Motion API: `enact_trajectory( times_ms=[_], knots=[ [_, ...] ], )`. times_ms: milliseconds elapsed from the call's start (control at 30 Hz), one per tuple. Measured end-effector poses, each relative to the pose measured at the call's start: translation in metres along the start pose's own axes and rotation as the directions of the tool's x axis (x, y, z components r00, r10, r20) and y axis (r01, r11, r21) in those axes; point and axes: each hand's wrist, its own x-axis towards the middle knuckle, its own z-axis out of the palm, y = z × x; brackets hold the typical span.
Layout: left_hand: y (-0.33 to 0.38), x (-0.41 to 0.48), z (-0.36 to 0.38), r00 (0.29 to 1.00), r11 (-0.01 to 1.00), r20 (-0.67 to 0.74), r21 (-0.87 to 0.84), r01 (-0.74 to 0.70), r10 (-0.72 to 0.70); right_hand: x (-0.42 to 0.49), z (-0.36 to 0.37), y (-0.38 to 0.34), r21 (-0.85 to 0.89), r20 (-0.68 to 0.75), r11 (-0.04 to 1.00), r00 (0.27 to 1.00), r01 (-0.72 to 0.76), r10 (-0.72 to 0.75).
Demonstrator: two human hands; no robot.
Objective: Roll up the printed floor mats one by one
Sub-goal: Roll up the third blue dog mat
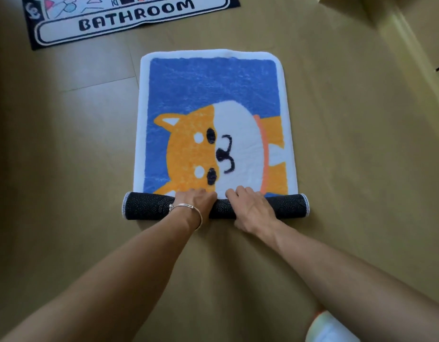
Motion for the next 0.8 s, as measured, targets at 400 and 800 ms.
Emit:
enact_trajectory(
  times_ms=[400,800],
  knots=[
    [0.001,-0.003,0.007,0.99,0.988,-0.041,-0.083,0.13,-0.134,0.017,-0.021,0.006,-0.065,0.136,0.994,0.988,0.085,-0.075],
    [-0.004,0.002,-0.003,0.998,1.0,-0.056,-0.029,-0.003,0.002,0.012,-0.022,0.006,-0.033,0.053,0.997,0.996,0.067,-0.065]
  ],
)
